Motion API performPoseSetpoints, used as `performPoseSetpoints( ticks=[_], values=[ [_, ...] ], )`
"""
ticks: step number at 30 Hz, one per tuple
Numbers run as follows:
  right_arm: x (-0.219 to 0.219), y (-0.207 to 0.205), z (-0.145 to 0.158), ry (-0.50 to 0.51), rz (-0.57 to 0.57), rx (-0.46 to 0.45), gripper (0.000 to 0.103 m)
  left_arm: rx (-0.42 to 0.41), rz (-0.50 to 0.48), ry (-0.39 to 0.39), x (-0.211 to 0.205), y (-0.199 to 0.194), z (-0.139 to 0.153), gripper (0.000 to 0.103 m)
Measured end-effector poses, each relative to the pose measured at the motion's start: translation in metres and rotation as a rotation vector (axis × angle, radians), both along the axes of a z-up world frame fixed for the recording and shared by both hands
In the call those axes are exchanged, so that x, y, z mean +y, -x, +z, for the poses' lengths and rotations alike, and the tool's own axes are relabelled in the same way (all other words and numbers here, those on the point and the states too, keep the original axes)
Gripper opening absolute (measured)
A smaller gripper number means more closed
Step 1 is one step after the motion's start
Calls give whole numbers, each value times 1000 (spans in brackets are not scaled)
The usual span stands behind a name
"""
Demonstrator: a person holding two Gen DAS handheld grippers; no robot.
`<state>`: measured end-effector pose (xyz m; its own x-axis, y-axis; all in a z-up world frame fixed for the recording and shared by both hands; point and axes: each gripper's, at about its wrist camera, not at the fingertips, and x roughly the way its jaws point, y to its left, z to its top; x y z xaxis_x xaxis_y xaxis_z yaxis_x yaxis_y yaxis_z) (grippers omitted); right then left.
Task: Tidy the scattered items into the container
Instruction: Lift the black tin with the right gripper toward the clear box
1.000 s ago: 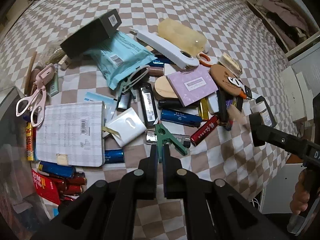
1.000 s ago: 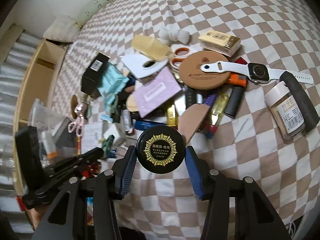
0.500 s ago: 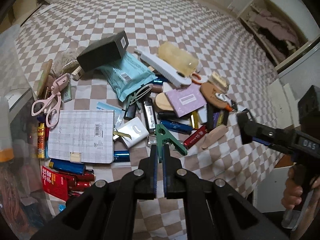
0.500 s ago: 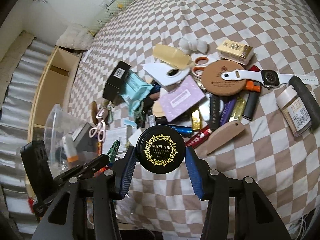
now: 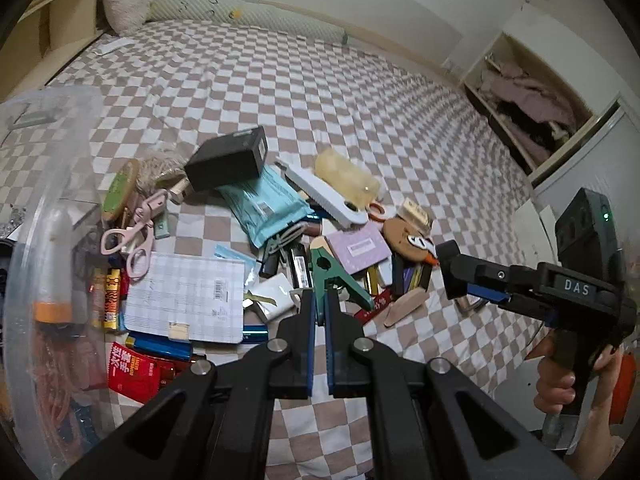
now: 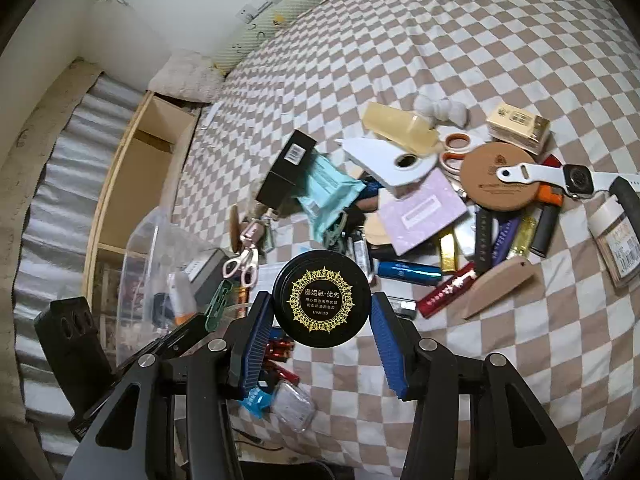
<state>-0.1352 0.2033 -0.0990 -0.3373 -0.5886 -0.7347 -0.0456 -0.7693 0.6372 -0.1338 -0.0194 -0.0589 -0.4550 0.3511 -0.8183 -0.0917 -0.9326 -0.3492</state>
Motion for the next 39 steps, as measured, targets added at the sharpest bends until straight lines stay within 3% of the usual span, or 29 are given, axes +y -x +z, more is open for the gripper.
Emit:
performPoseSetpoints(
  ticks=[26, 39],
  values=[
    [-58, -1, 46, 126, 90, 110, 50, 215, 139, 13, -57, -43, 55, 5],
    [-86, 1, 55, 151, 137, 130, 50, 361, 239, 80, -92, -75, 83, 5]
  ],
)
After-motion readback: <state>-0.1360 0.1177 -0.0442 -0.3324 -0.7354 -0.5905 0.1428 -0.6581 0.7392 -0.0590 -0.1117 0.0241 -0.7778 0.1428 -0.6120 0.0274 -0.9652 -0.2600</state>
